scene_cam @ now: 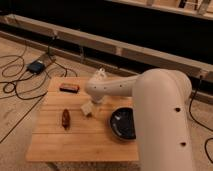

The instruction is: Push the ceramic bowl across the table

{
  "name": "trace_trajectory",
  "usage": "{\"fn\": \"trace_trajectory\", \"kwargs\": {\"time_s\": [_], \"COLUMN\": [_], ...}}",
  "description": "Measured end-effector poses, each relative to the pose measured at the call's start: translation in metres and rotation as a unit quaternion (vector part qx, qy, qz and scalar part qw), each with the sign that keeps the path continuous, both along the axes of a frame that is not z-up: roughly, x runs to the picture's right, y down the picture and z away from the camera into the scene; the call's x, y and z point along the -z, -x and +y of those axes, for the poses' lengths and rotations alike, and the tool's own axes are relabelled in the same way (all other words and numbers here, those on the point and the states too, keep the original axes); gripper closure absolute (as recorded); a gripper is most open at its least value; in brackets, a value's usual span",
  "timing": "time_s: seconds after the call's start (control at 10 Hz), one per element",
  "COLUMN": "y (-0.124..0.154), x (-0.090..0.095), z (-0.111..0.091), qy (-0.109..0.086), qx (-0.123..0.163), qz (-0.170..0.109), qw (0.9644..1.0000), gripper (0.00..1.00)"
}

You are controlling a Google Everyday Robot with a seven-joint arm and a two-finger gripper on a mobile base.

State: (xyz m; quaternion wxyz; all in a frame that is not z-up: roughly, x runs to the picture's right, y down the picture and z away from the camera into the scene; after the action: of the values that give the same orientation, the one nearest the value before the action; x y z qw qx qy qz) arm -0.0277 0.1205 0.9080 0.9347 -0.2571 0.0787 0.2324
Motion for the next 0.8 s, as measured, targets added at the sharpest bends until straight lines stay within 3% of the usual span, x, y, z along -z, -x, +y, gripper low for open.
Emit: {"fn": "trace_trajectory", "kwargs": {"time_s": [0.4,0.8], "y": [-0.028,-0.068], "x": [0.016,0.032], "z": [0.024,0.051], "qy": [0.004,0.008], "qx": [-0.029,-0.067], "qz": [0.038,0.075], "qw": [0.9989,0.9949], "gripper": [0.2,0.2]}}
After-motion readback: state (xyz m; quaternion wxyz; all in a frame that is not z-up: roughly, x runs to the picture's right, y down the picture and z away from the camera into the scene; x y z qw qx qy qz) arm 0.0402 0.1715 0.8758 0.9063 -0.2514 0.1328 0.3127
